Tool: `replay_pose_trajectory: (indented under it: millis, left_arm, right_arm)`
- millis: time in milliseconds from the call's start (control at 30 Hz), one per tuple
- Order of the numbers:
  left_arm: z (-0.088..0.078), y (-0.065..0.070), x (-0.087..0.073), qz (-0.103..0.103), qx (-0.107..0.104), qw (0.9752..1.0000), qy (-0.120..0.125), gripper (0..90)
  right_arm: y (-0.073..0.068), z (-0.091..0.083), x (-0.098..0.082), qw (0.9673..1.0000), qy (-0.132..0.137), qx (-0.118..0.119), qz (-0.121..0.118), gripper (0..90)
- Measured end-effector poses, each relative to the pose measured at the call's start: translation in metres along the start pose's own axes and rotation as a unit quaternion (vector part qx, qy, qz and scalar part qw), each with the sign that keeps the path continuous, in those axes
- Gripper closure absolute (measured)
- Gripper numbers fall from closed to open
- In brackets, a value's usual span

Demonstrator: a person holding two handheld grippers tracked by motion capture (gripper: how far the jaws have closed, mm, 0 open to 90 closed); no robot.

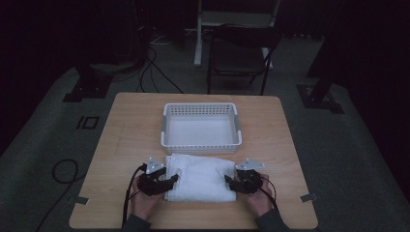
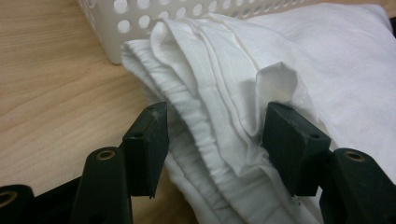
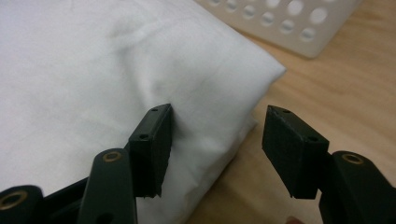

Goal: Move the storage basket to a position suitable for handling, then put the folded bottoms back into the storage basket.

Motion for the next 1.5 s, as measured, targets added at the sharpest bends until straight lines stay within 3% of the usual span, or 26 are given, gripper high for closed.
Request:
replay_pose_trajectory:
  millis: [267,467,800,1000,1233,1433,1500]
  left_arm:
    - [0.010,-0.007,0.012,0.000,0.014,0.9999,0.001,40.1]
    - [0.013,-0.014,0.015,-0.003,0.019,0.9998,0.003,40.1]
    - [0.017,-0.021,0.022,0.005,0.034,0.9994,0.002,38.0]
    - [0.003,-0.022,0.031,-0.015,0.026,0.9989,0.036,30.0]
    - [-0.005,-0.010,0.044,-0.010,-0.007,0.9981,0.061,21.7]
    - [0.004,-0.003,0.045,-0.007,-0.003,0.9986,0.052,16.5]
    - [0.016,-0.004,0.040,-0.005,0.010,0.9994,0.034,15.4]
  right_arm:
    - [0.011,0.017,0.016,0.9996,0.008,-0.024,0.015,44.6]
    - [0.008,0.016,0.021,0.9995,0.007,-0.030,0.011,45.4]
    - [0.007,0.017,0.020,0.9996,0.007,-0.024,0.014,43.6]
    - [0.007,0.017,0.020,0.9996,0.006,-0.026,0.012,43.0]
    - [0.007,0.017,0.019,0.9995,0.007,-0.028,0.011,42.6]
    - [0.007,0.016,0.018,0.9995,0.007,-0.028,0.013,42.4]
    - [0.007,0.016,0.018,0.9995,0.007,-0.027,0.013,42.1]
Point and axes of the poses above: each handheld gripper's, and its own axes: z roughly forward along the jaws, x roughly out of its top, y roughly to its right, the point moved 4 cm from there along z, roughly forward along the jaws, and after that the axes turned 6 degrees about -x, right-handed, at the moved point
